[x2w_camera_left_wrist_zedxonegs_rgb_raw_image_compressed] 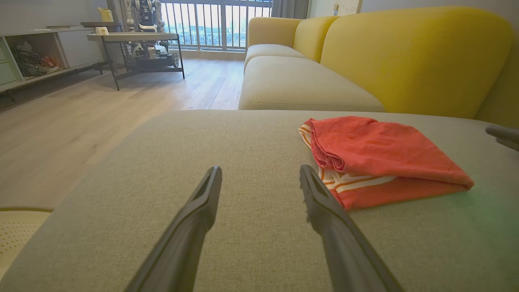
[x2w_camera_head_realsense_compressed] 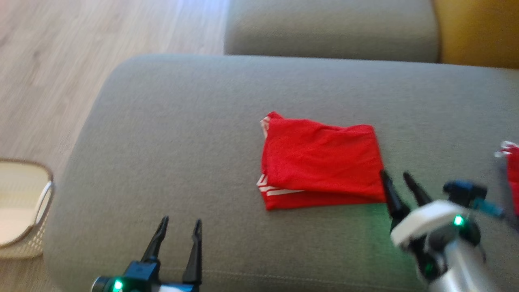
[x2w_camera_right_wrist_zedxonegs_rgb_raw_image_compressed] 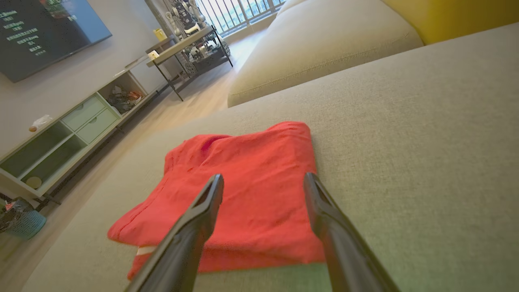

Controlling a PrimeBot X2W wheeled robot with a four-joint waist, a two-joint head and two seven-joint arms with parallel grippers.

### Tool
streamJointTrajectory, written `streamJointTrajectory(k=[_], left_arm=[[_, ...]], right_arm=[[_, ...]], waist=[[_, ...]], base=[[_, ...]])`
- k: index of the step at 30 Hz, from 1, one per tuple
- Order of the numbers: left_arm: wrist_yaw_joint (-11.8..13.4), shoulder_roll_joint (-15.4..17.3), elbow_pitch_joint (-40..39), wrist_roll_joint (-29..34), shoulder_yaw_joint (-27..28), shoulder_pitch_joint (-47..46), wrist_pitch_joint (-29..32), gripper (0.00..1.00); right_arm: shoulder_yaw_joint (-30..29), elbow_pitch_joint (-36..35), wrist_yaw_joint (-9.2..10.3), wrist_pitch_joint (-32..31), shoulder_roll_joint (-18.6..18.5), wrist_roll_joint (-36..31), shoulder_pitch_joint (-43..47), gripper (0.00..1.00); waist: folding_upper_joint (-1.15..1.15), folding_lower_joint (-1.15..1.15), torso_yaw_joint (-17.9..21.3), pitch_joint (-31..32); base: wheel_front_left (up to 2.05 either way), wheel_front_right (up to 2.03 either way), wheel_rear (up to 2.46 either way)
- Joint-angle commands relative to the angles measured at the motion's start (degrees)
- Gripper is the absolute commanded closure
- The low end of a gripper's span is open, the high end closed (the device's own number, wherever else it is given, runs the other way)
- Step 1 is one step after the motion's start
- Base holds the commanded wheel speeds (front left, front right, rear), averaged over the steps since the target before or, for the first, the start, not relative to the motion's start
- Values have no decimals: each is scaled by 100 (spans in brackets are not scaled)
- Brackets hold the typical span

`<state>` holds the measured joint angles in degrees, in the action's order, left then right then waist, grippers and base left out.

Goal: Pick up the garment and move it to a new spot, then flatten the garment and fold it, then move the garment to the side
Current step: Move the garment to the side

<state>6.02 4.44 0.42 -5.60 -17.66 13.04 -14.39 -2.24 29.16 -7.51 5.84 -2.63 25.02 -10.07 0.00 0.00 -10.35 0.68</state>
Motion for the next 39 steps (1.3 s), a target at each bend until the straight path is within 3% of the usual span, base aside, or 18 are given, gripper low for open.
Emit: streamJointTrajectory(k=[1, 6, 12, 19, 20, 22, 23, 24, 30, 39], left_arm=[[-21, -96, -155, 76, 122, -401, -61, 0], [-44, -125, -113, 62, -19, -584, -61, 0], [-29, -143, -94, 18, -130, -727, -61, 0], [14, -151, -82, -4, -169, -800, -61, 0], [20, -152, -86, -5, -169, -810, -61, 0], [36, -153, -95, -7, -164, -828, -61, 0], [36, -153, -95, -7, -164, -828, -61, 0], [37, -153, -99, -9, -164, -839, -61, 0], [43, -155, -104, -21, -114, -858, -61, 0], [23, -156, -240, 8, -39, -882, -61, 0]], right_arm=[[34, 12, 2, -143, -127, 139, -390, 0], [-357, 830, 2, -829, -429, 555, -1134, 0], [-544, 1576, 2, -1250, -796, 525, -1651, 0], [-439, 2298, 2, -1446, -743, 398, -1886, 2], [-400, 2354, 2, -1460, -711, 400, -1903, 23], [-328, 2426, 2, -1455, -654, 427, -1939, 91], [-328, 2426, 2, -1455, -654, 427, -1939, 91], [-290, 2445, 2, -1432, -643, 436, -1958, 100], [-103, 2321, 2, -1086, -672, 489, -2105, 100], [181, 1503, 2, -1078, -953, 400, -2260, 100]], waist=[[0, 0, -198, -187], [0, 0, -531, -434], [0, 0, -773, -650], [0, 0, -827, -719], [0, 0, -816, -727], [0, 0, -773, -750], [0, 0, -773, -750], [0, 0, -745, -762], [0, 0, -391, -764], [0, 0, 689, -731]], base=[[0, 0, 0], [0, 0, 0], [0, 0, 0], [0, 0, 0], [0, 0, 0], [0, 0, 0], [0, 0, 0], [0, 0, 0], [0, 0, 0], [0, 0, 0]])
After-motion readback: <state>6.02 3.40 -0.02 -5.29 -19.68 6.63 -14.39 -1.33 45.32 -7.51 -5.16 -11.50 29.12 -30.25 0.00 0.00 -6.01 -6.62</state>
